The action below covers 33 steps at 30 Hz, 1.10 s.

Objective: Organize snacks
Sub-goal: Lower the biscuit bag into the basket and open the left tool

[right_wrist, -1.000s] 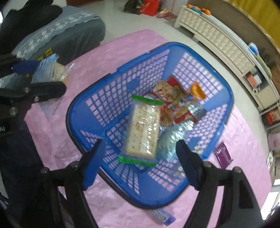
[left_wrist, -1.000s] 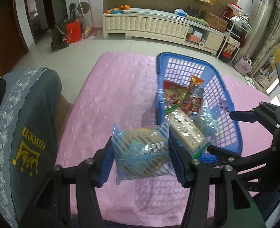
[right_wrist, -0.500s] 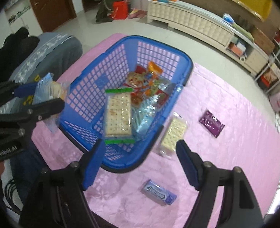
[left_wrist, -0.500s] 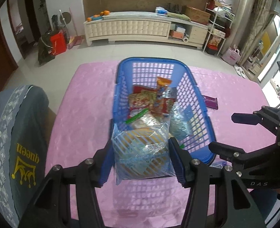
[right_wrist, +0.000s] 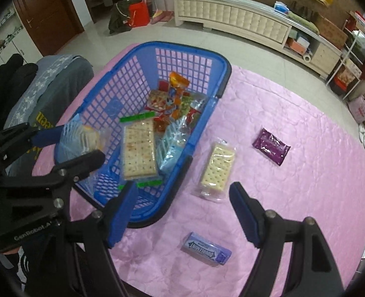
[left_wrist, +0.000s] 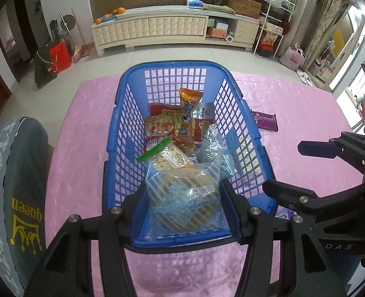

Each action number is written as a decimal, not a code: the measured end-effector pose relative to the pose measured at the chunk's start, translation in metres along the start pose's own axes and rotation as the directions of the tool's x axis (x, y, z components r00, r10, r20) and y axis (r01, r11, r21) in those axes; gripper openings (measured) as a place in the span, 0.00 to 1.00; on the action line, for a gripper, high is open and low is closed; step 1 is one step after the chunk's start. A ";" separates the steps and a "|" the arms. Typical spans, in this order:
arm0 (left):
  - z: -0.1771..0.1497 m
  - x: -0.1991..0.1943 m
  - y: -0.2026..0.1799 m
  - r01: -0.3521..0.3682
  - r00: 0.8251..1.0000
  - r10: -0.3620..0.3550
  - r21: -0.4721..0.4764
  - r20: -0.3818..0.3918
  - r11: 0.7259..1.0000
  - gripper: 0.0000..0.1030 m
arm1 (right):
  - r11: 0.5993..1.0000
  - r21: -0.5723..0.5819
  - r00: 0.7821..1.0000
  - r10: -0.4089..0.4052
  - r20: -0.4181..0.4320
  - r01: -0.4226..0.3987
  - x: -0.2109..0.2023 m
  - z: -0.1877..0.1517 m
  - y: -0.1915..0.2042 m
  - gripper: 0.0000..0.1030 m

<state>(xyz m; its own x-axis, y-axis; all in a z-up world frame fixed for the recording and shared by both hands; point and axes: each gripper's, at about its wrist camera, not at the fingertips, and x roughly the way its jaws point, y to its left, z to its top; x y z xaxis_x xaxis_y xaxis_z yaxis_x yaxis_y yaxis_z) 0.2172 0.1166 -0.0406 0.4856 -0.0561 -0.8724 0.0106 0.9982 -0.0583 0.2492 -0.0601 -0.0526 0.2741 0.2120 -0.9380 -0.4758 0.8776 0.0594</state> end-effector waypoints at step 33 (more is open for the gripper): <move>-0.006 -0.040 -0.030 0.007 0.999 -0.007 0.009 0.047 1.000 0.70 | 0.996 0.088 0.998 0.007 0.067 -0.012 -0.046 -0.032 -0.035 0.78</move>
<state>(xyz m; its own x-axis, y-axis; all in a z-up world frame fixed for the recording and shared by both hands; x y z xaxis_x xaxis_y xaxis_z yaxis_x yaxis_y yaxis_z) 0.1922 0.0887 -0.0066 0.5263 -0.0626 -0.8480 0.0221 0.9980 -0.0600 0.2263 -0.1147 -0.0226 0.3264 0.2461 -0.9127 -0.4037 0.9093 0.1008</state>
